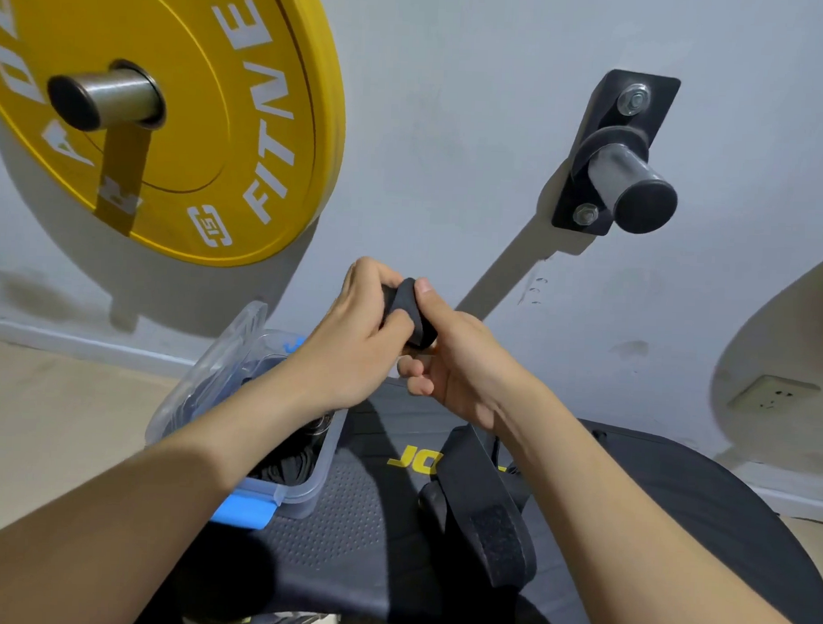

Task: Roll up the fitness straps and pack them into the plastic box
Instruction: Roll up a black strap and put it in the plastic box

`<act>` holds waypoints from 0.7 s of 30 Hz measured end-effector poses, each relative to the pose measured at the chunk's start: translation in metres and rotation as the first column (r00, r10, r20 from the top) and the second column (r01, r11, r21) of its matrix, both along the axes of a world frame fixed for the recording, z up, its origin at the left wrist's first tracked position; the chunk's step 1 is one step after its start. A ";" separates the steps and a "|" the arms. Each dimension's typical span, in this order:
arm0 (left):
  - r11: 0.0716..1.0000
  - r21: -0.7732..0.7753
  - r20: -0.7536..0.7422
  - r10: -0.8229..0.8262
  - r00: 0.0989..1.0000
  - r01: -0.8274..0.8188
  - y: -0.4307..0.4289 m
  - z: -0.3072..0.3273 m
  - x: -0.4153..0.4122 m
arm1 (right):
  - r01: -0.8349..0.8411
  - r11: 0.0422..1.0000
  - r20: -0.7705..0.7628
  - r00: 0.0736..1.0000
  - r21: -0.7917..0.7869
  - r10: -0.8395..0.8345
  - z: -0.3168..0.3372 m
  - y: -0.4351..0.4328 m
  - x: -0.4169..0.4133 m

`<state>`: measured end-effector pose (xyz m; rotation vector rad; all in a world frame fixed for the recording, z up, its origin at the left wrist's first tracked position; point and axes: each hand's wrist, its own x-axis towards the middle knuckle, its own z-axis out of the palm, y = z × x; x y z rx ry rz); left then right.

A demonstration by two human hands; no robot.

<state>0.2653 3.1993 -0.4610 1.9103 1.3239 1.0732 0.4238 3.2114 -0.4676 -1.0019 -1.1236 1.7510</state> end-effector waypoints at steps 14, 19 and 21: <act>0.984 -0.115 -0.084 0.130 0.988 -0.139 -0.003 -0.013 -0.097 | -0.136 0.988 0.137 0.983 0.076 0.124 -0.011 0.018 -0.067; 0.933 -0.304 -0.547 -0.006 0.837 -0.192 -0.002 -0.045 -0.110 | -0.039 0.918 0.719 0.636 0.394 -0.281 -0.033 0.042 -0.068; 0.885 -0.438 -0.677 -0.207 0.706 -0.160 -0.003 -0.060 -0.112 | -0.057 0.915 0.736 0.615 0.399 -0.283 -0.043 0.048 -0.070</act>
